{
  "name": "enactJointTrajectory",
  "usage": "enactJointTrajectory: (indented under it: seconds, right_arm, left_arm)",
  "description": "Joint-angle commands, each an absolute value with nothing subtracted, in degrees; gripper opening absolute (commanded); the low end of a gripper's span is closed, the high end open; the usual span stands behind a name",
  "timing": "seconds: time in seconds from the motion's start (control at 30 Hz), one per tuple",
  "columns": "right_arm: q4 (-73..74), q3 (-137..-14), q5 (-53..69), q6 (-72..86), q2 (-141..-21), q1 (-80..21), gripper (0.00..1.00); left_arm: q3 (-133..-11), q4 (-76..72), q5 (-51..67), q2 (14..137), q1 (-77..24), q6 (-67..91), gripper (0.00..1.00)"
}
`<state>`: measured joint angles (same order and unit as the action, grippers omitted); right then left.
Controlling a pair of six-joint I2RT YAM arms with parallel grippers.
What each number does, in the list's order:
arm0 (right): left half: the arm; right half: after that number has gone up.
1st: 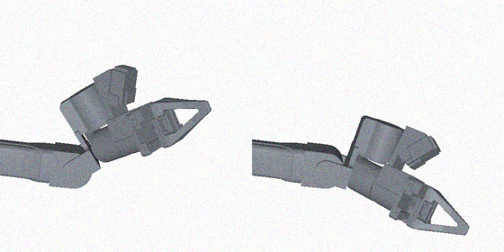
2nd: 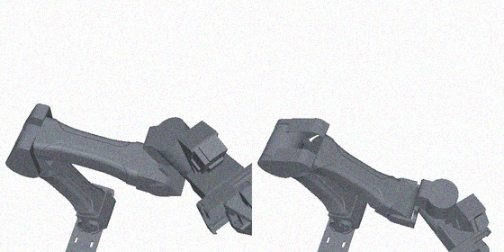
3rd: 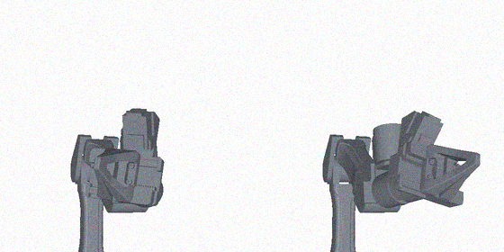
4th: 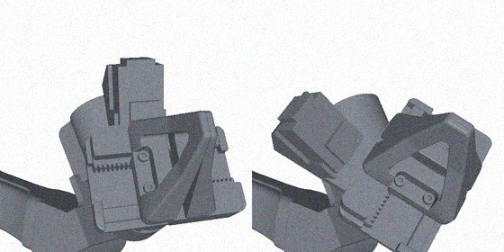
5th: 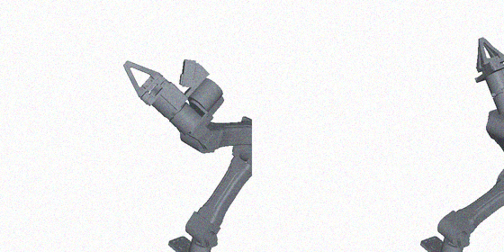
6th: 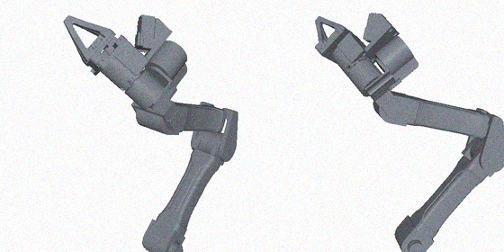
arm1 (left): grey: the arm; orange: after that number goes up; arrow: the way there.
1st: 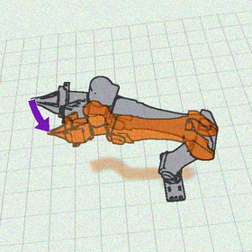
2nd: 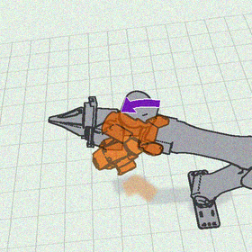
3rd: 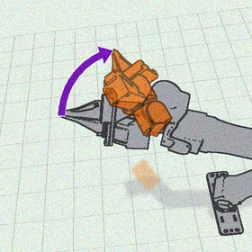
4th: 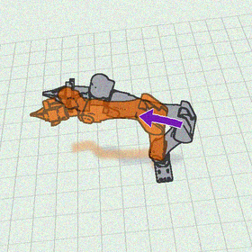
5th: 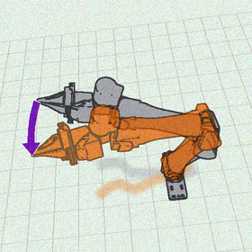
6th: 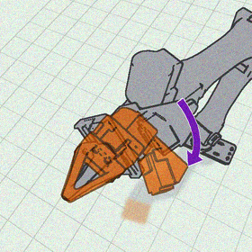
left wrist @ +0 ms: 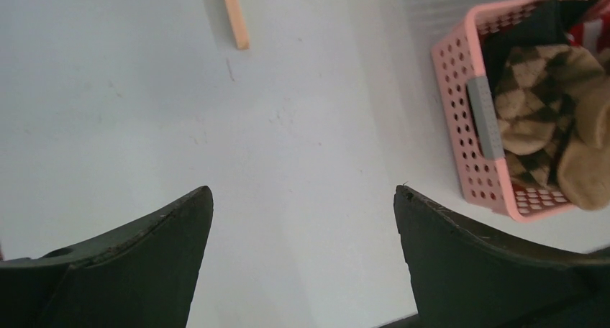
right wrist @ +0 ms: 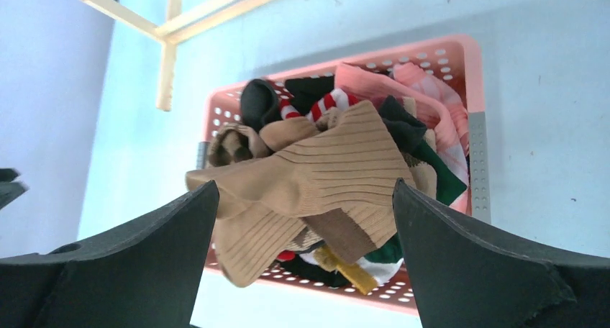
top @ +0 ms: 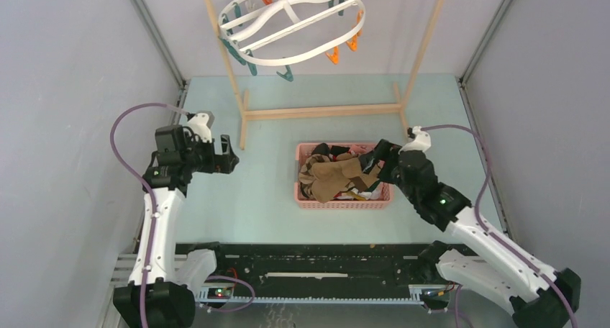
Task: Remove the socks clipped to the hanger
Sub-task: Place the sock in the bin, then reset both arms
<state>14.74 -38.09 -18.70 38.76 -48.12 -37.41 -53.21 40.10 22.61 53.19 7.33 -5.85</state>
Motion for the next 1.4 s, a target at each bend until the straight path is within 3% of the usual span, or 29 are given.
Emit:
enactJointTrajectory:
  seconds: [0.0, 0.17, 0.27, 0.43, 0.73, 0.87, 1.13, 1.3, 1.37]
  right_arm:
    - [24.1, -43.4, -16.4, 35.7, -43.3, -34.9, 1.00]
    - [26.3, -44.0, -18.9, 32.0, -38.5, -24.3, 1.00]
    - [22.4, -40.6, -27.8, 30.2, -38.9, -17.0, 1.00]
    - [2.2, -29.8, -35.2, 17.6, -42.4, -13.3, 1.00]
    - [-30.8, -17.0, -41.6, 13.4, -58.2, -9.6, 1.00]
    - [-48.2, -11.9, -40.5, 9.8, -65.3, -9.2, 1.00]
    - [-66.0, -6.1, -30.4, 5.3, -71.2, -7.2, 0.93]
    - [-82.3, -2.5, -21.3, 0.2, -80.6, -7.9, 1.00]
    - [-75.9, -6.0, -23.3, -0.8, -78.8, -8.9, 1.00]
  left_arm:
    - [-51.3, 31.4, 17.1, 53.8, 7.8, -4.3, 1.00]
    - [-46.7, 20.6, 13.4, 54.8, 7.7, -3.8, 1.00]
    - [-42.1, 12.5, 12.5, 56.3, 7.8, -3.7, 1.00]
    - [-34.9, -0.7, 12.4, 59.1, 7.8, -1.6, 1.00]
    - [-20.2, -35.0, 9.8, 63.2, 7.9, -3.1, 1.00]
    - [-16.0, -46.3, 8.8, 66.3, 7.7, -1.3, 1.00]
    - [-4.3, -75.2, 3.9, 73.0, 7.8, 1.4, 1.00]
    - [-7.9, -67.2, 0.1, 72.4, 7.4, 2.3, 1.00]
    - [-9.9, -62.0, -2.5, 71.9, 6.7, 2.1, 1.00]
